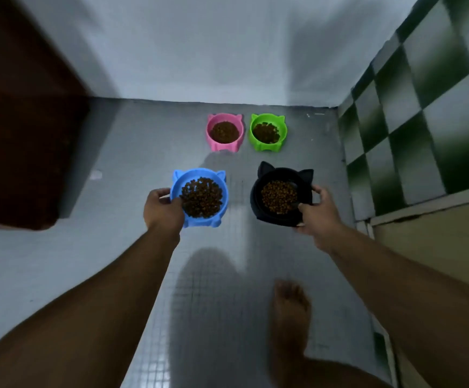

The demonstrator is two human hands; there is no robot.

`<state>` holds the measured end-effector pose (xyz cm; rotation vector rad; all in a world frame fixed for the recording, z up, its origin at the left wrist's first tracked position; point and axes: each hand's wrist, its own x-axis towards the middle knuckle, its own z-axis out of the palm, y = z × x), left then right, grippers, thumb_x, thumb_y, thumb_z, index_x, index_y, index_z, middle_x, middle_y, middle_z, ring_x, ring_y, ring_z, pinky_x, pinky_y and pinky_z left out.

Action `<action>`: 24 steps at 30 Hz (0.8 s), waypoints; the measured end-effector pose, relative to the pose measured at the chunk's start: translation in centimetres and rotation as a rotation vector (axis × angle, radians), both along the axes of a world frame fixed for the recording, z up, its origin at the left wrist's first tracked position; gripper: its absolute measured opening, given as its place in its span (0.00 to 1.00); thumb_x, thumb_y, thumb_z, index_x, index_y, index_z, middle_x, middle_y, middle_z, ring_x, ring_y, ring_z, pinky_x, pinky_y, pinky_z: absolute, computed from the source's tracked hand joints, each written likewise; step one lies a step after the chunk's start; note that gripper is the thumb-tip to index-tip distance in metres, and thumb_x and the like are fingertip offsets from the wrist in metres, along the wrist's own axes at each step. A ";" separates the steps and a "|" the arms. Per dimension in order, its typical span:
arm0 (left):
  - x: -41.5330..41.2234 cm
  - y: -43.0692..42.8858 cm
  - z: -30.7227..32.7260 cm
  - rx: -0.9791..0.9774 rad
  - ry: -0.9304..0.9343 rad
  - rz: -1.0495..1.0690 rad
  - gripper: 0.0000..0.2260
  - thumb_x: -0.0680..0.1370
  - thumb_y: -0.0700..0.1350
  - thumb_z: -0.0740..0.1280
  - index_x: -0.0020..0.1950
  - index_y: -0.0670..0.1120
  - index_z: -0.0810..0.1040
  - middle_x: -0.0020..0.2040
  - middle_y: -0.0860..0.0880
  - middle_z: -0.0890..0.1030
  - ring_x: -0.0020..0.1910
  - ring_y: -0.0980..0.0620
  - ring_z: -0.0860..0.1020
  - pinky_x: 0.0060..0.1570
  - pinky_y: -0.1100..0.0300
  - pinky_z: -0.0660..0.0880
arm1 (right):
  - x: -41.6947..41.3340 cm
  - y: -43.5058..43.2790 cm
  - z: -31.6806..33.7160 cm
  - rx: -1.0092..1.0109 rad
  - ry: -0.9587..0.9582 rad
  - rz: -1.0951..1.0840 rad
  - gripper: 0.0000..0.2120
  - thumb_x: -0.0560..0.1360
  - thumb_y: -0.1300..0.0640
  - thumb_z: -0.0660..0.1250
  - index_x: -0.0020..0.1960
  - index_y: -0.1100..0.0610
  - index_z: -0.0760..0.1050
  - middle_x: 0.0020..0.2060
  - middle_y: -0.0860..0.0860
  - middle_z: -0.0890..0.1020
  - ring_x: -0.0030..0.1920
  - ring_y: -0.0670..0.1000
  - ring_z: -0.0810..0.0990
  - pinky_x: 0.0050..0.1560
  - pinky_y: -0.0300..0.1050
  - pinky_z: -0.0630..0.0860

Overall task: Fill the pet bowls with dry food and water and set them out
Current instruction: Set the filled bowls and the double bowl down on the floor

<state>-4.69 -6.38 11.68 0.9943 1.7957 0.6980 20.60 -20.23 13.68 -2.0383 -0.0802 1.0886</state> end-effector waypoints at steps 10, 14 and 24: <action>8.3 6.5 -15.0 0.017 0.025 -0.076 0.11 0.75 0.37 0.69 0.57 0.44 0.79 0.44 0.48 0.81 0.39 0.50 0.79 0.46 0.56 0.79 | 7.5 6.1 -16.8 0.001 -0.044 0.042 0.26 0.79 0.66 0.61 0.68 0.42 0.65 0.61 0.56 0.74 0.54 0.61 0.80 0.42 0.63 0.83; 9.1 7.7 -16.4 0.038 0.051 -0.068 0.10 0.75 0.39 0.69 0.56 0.47 0.79 0.46 0.47 0.81 0.47 0.45 0.83 0.51 0.53 0.81 | 8.1 7.2 -17.8 0.016 -0.092 0.078 0.24 0.79 0.65 0.62 0.69 0.44 0.67 0.60 0.55 0.75 0.51 0.58 0.80 0.45 0.63 0.83; 9.1 7.8 -16.6 0.111 0.262 -0.332 0.17 0.79 0.39 0.64 0.67 0.45 0.78 0.55 0.43 0.85 0.55 0.43 0.82 0.49 0.62 0.69 | 6.6 7.3 -19.0 -0.097 -0.549 0.210 0.18 0.79 0.56 0.68 0.69 0.56 0.74 0.61 0.58 0.81 0.59 0.59 0.80 0.56 0.43 0.73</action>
